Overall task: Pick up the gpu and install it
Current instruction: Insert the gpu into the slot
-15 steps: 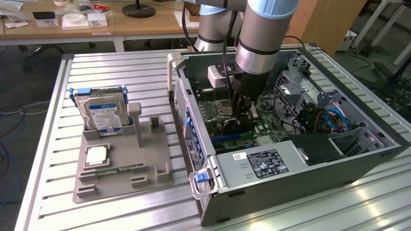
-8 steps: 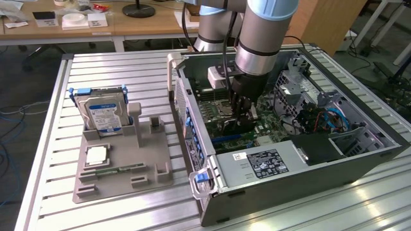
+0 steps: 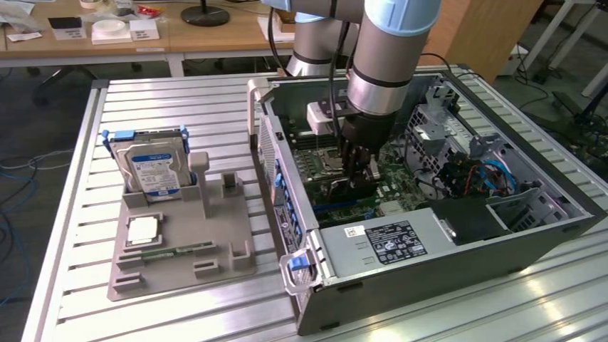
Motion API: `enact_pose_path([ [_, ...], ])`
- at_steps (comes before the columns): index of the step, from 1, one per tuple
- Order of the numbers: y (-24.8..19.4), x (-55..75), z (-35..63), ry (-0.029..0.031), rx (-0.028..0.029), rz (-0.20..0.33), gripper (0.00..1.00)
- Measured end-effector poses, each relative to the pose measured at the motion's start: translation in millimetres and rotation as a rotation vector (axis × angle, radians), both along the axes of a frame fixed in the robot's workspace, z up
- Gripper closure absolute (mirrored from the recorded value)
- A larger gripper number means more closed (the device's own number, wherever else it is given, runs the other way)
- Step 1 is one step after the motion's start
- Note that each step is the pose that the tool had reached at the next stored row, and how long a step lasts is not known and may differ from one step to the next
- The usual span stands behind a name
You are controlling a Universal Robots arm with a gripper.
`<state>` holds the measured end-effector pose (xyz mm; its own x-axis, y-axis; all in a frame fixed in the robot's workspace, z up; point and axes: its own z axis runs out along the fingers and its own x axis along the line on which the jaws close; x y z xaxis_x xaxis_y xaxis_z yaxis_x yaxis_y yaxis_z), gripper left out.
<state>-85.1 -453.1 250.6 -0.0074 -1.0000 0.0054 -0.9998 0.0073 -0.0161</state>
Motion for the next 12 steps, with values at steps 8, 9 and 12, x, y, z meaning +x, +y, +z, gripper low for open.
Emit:
enact_pose_path([
  [8, 0.0, 0.0, -1.9, 0.0002, -0.0002, 0.000, 0.73],
  [9, 0.0, 0.0, -2.1, 0.0001, -0.0001, 0.000, 0.73],
  [12, 0.0, 0.0, -2.2, 0.0000, 0.0000, 0.000, 0.73],
])
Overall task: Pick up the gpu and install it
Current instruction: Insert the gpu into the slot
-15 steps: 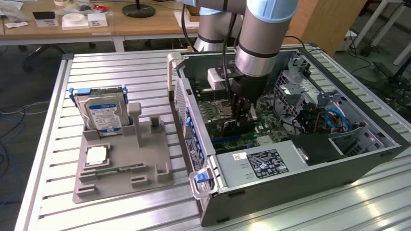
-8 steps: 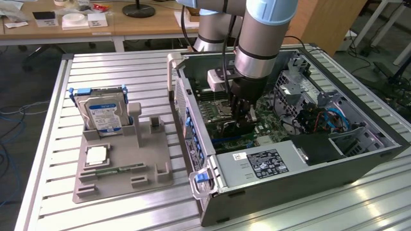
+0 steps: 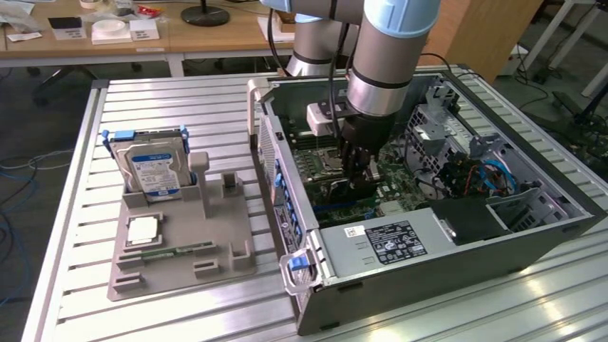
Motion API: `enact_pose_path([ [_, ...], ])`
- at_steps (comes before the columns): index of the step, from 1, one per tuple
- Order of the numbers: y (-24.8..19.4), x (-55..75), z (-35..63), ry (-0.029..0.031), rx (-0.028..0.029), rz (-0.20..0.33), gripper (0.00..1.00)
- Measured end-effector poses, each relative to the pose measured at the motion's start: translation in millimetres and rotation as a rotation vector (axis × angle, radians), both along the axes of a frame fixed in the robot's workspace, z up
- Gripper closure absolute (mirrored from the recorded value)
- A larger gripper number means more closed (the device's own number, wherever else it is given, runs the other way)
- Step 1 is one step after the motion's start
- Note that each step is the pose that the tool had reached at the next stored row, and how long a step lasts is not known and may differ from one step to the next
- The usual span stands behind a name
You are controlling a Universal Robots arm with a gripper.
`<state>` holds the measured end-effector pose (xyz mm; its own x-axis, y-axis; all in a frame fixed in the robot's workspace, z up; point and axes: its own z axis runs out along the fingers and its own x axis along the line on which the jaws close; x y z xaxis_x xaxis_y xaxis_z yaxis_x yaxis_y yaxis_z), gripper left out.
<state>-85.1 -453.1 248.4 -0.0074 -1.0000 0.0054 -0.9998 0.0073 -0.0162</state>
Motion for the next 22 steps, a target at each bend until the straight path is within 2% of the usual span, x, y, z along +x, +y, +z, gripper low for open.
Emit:
enact_pose_path([
  [12, 0.0, -0.4, 1.9, -0.0014, 0.0002, 0.000, 0.73],
  [13, 0.0, -0.5, 1.9, -0.0025, 0.0002, 0.000, 0.73],
  [17, 0.0, -0.9, 0.9, -0.0138, 0.0000, 0.000, 0.73],
  [22, 0.0, -1.1, 0.8, -0.0151, 0.0002, 0.000, 0.73],
])
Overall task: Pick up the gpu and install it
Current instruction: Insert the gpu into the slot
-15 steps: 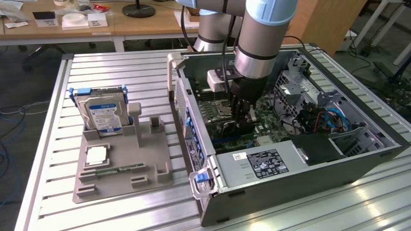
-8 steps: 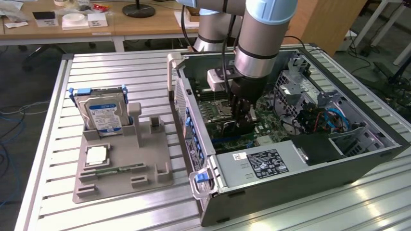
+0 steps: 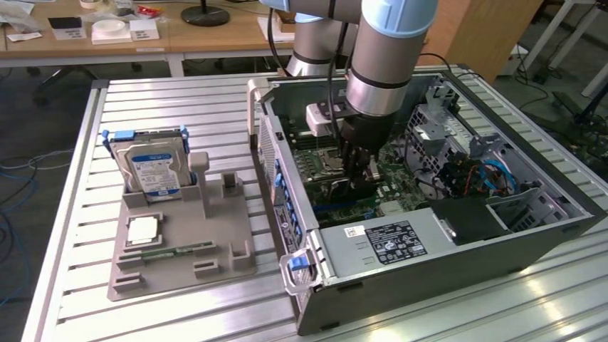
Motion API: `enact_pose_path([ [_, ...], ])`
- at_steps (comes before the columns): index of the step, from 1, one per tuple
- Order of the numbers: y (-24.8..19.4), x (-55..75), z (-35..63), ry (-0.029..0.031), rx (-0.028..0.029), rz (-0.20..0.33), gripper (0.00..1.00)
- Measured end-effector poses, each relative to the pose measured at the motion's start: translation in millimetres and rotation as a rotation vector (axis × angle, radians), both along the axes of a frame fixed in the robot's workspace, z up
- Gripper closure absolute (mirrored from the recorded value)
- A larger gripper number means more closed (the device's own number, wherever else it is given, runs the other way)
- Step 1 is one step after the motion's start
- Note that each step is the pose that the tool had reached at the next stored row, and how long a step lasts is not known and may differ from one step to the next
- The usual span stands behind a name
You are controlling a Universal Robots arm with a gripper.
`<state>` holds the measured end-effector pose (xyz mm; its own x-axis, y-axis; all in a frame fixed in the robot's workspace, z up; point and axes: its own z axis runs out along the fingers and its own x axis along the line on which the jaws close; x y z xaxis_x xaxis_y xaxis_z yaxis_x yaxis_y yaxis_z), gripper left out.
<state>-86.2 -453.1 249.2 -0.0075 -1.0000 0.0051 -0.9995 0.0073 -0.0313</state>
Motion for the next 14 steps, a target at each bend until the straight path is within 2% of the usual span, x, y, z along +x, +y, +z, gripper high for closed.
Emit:
enact_pose_path([
  [6, 0.0, -1.1, 0.3, -0.0019, 0.0002, 0.000, 0.73],
  [11, 0.0, -2.7, 0.6, -0.0078, 0.0000, 0.000, 0.73],
  [14, 0.0, -3.6, 0.5, -0.0092, 0.0001, 0.000, 0.73],
])
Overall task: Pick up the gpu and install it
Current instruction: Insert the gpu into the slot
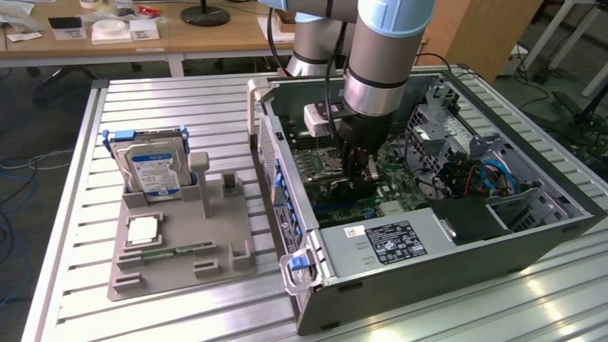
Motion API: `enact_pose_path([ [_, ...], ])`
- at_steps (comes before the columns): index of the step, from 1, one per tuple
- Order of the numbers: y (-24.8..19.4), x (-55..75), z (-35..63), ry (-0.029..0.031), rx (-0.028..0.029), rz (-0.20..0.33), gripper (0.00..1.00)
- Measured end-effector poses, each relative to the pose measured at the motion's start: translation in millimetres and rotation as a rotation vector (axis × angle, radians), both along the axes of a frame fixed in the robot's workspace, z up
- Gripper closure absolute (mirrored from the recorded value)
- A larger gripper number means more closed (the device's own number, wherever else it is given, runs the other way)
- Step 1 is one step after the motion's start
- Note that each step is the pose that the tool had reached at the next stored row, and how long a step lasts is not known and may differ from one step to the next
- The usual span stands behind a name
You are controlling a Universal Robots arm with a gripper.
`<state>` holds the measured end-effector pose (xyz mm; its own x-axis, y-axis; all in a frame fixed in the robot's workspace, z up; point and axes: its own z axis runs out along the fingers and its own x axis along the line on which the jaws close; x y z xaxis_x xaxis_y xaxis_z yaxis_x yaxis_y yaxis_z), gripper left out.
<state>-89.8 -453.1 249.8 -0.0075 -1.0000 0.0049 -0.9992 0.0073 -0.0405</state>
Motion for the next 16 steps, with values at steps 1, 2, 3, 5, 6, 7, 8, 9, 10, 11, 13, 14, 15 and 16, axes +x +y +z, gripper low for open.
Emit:
enact_pose_path([
  [1, 0.0, -0.3, 0.0, -0.0004, -0.0001, 0.000, 0.73],
  [2, 0.0, -0.6, -0.3, -0.0011, 0.0001, 0.000, 0.73],
  [3, -0.1, -0.7, -0.3, -0.0011, 0.0000, 0.000, 0.73],
  [5, -0.1, -0.7, -0.3, -0.0011, -0.0002, 0.000, 0.73],
  [6, 0.0, -0.7, -0.3, -0.0011, -0.0002, 0.000, 0.73],
  [7, 0.0, -0.7, -0.4, -0.0011, -0.0002, 0.000, 0.73],
  [8, 0.0, -0.8, -0.6, -0.0011, -0.0001, 0.000, 0.73],
  [9, 0.0, -0.8, -1.0, -0.0012, 0.0000, 0.000, 0.73],
  [10, -0.1, -0.9, -1.3, -0.0013, -0.0003, 0.000, 0.73],
  [11, -0.1, -0.9, -1.4, -0.0012, -0.0006, 0.000, 0.73],
  [13, -0.1, -0.9, -1.7, -0.0014, -0.0004, 0.000, 0.73],
  [14, -0.1, -0.9, -2.0, -0.0014, -0.0003, 0.000, 0.73],
  [15, 0.0, -0.9, -2.3, -0.0015, -0.0002, 0.000, 0.73],
  [16, -0.1, -1.0, -2.4, -0.0014, -0.0002, 0.000, 0.73],
])
